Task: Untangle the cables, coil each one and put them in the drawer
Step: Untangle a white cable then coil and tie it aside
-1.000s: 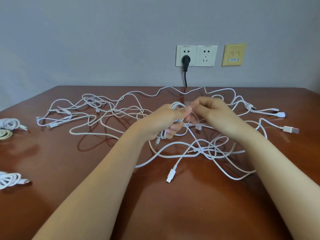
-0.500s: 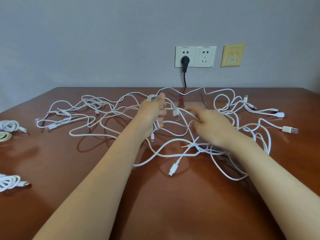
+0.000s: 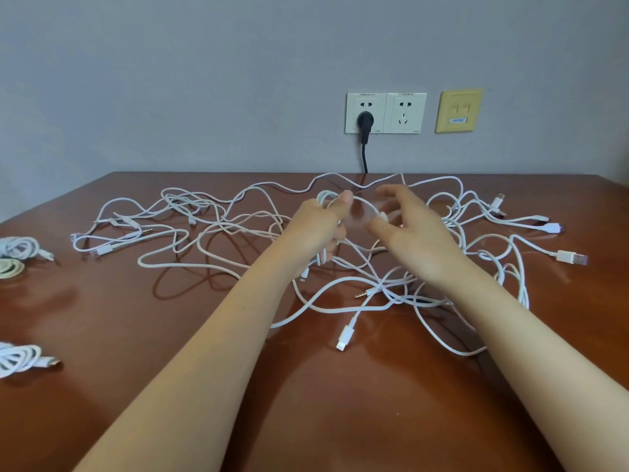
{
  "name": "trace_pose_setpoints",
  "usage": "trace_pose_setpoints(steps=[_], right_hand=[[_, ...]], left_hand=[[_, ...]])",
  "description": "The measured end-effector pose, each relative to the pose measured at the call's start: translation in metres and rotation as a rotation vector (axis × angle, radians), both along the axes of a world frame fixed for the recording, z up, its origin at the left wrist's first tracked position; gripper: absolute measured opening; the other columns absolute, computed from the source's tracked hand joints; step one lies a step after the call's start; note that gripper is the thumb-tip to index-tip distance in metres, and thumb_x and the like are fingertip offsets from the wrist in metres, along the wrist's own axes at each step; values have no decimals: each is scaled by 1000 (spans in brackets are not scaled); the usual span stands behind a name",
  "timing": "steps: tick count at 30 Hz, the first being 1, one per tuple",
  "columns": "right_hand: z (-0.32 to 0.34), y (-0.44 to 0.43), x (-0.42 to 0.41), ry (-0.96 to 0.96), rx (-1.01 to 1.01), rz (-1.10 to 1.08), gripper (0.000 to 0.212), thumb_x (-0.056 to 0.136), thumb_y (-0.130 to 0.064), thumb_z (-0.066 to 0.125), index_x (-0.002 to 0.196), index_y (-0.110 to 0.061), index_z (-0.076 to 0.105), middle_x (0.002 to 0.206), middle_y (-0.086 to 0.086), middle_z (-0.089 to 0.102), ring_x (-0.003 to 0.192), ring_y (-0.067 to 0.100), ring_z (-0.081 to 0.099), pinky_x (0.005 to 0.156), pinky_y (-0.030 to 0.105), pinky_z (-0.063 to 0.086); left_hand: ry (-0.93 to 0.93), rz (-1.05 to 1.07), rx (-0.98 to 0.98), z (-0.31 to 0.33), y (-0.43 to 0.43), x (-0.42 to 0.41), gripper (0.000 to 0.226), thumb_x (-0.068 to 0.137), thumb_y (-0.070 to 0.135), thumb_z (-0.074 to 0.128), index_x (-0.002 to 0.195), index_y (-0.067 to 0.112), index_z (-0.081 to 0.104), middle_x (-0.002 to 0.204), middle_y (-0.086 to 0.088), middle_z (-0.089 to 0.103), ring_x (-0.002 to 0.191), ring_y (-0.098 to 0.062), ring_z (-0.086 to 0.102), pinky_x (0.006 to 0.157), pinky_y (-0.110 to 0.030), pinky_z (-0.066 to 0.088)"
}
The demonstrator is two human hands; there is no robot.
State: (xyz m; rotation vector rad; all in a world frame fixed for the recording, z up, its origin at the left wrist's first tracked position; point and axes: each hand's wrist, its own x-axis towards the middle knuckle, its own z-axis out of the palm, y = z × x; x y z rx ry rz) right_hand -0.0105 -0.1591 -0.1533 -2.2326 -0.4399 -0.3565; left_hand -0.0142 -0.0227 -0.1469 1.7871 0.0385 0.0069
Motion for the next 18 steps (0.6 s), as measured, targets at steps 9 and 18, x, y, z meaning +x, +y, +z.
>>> trace_pose_setpoints(steps=[9,18], right_hand=[[-7,9,-2,-323,-22,20,32,80,5,43,102,-11,59,89,-1,44,68,5,41,61,19,30],[1,3,-15,-277,-163,294,8,77,-33,47,80,-26,49,56,-4,57,49,14,47,57,34,42]], left_hand=[[90,-223,-256,1,-13,-9,44,92,60,21,87,29,52,38,10,31,33,-4,20,35,-12,19],[129,-72,-471,4,4,3,63,91,63,16,68,10,42,36,1,44,31,-12,46,40,-19,40]])
